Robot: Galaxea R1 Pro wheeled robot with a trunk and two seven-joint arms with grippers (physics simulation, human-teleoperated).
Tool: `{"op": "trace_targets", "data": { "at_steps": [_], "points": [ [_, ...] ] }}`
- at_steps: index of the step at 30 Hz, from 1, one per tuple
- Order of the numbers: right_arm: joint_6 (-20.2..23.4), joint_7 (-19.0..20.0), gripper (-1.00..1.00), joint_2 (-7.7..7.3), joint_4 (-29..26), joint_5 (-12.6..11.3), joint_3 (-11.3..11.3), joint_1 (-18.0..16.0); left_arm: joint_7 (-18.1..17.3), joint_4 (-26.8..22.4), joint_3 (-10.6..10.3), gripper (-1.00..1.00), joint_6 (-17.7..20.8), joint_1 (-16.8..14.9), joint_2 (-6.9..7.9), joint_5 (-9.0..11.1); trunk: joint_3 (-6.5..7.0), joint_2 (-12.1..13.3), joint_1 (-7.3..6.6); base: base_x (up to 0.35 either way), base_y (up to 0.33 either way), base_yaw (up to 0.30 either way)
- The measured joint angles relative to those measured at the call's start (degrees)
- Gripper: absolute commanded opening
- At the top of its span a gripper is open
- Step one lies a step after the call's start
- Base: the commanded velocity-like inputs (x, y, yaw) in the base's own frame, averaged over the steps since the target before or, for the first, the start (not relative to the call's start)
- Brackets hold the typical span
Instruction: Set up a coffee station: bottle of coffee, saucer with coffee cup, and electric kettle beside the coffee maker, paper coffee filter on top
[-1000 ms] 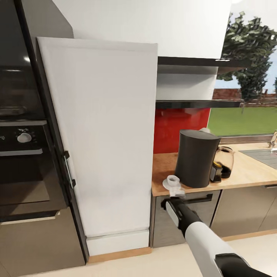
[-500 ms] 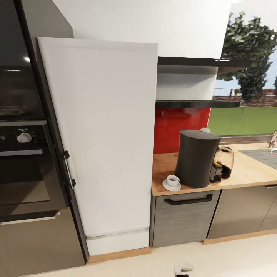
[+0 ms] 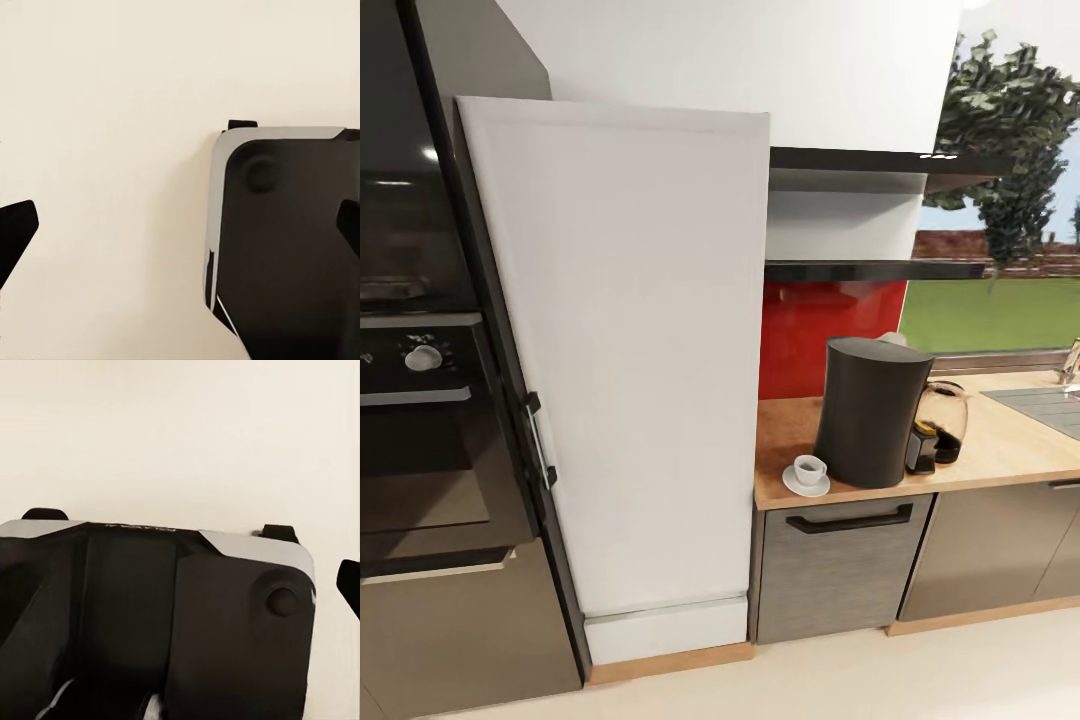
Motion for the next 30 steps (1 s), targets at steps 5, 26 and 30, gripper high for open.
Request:
{"op": "trace_targets", "data": {
  "at_steps": [5,26,30],
  "points": [
    [6.6,6.9,1.00,0.31,-0.1,0.2,0.1,0.8,0.0,0.0,-0.4,1.00,0.1,0.0,0.17,-0.2,0.00,0.0,0.00,0.000,0.000,0.000],
    [7.0,7.0,1.00,-0.03,-0.1,0.1,0.1,0.9,0.0,0.2,0.0,1.00,0.0,0.0,0.23,0.0,-0.16,0.0,0.00,0.000,0.000,-0.013],
    [5.7,7.0,1.00,0.00,-0.2,0.1,0.1,0.9,0.0,0.2,0.0,1.00,0.0,0.0,0.26,0.0,-0.19,0.0,0.00,0.000,0.000,0.000]
  ]
}}
